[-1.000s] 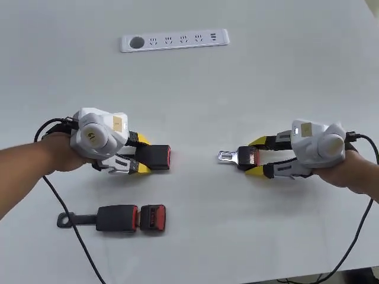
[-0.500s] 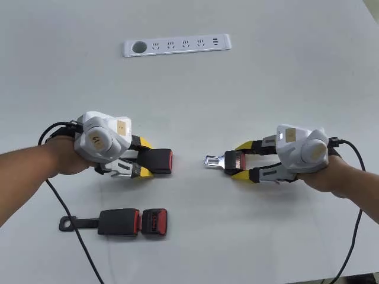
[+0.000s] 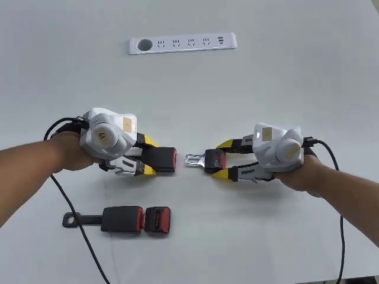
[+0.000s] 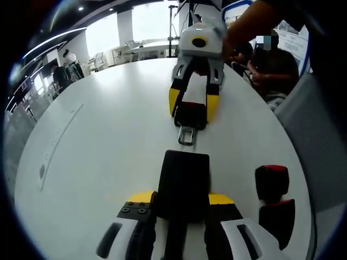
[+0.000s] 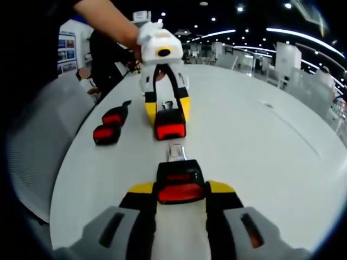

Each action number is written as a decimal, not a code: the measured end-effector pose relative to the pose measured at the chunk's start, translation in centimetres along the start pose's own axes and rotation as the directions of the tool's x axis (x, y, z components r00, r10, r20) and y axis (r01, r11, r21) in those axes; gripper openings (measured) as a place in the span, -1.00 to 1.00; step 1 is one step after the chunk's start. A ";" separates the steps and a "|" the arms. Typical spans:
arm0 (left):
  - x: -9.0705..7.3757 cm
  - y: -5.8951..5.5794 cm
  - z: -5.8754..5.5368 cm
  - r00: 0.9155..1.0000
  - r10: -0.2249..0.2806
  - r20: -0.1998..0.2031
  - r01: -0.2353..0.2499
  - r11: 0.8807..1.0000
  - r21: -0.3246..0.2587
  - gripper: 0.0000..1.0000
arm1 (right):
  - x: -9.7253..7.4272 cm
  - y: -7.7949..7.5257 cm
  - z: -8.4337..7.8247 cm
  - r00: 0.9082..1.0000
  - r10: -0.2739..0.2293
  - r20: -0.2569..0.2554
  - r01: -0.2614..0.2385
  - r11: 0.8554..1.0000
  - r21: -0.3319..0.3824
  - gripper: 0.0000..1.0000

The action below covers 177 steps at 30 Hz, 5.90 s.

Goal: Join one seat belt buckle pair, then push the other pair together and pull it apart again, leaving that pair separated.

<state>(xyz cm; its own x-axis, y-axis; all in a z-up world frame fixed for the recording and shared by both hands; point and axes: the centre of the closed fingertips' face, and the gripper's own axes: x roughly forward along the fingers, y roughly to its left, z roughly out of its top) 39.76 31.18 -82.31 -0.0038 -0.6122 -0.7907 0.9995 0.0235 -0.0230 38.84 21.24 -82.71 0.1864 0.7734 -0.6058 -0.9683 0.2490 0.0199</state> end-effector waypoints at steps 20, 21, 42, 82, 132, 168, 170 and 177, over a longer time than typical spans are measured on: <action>0.0 0.0 0.0 0.999 -0.009 -0.034 0.010 1.000 0.022 -0.31 | 1.8 0.6 1.4 0.999 0.034 -0.024 -0.035 0.999 -0.032 -0.31; 0.0 0.0 0.0 0.999 -0.009 -0.038 0.010 1.000 0.024 -0.31 | 1.9 0.5 1.5 0.999 0.033 -0.027 -0.034 0.999 -0.028 -0.31; 0.2 0.0 -0.2 0.996 -0.029 -0.085 0.036 0.996 0.082 -0.33 | 3.9 0.2 2.5 0.995 0.032 -0.095 -0.033 0.999 -0.007 -0.33; 0.3 0.2 -0.3 0.998 -0.033 -0.054 0.037 0.997 0.075 -0.32 | 3.6 0.4 2.5 0.995 0.011 -0.101 -0.011 1.000 -0.001 -0.31; -0.2 -0.3 0.1 1.000 -0.030 0.000 0.030 1.000 0.005 -0.29 | -5.1 0.0 -4.6 0.994 -0.024 -0.107 0.030 0.998 0.053 -0.27; -5.4 0.6 1.2 0.951 0.301 0.075 -0.232 0.851 -0.470 0.91 | -8.4 -0.7 -1.5 0.950 -0.309 -0.044 0.311 0.927 0.210 0.81; -6.6 0.0 0.6 0.933 0.348 0.087 -0.254 0.813 -0.524 0.93 | -8.5 -0.5 -0.9 0.940 -0.341 -0.032 0.339 0.915 0.219 0.83; -10.2 -3.0 -1.5 0.891 0.443 0.101 -0.308 0.752 -0.583 0.98 | -8.8 1.7 0.8 0.908 -0.420 -0.004 0.405 0.873 0.270 0.97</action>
<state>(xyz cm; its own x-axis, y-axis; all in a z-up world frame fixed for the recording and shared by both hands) 36.77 38.51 -75.11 0.4426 -0.6145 -0.6530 0.7334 0.6671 -0.1306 35.71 15.27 -76.72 0.5751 0.5949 -0.5615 -0.7251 0.6886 -0.0131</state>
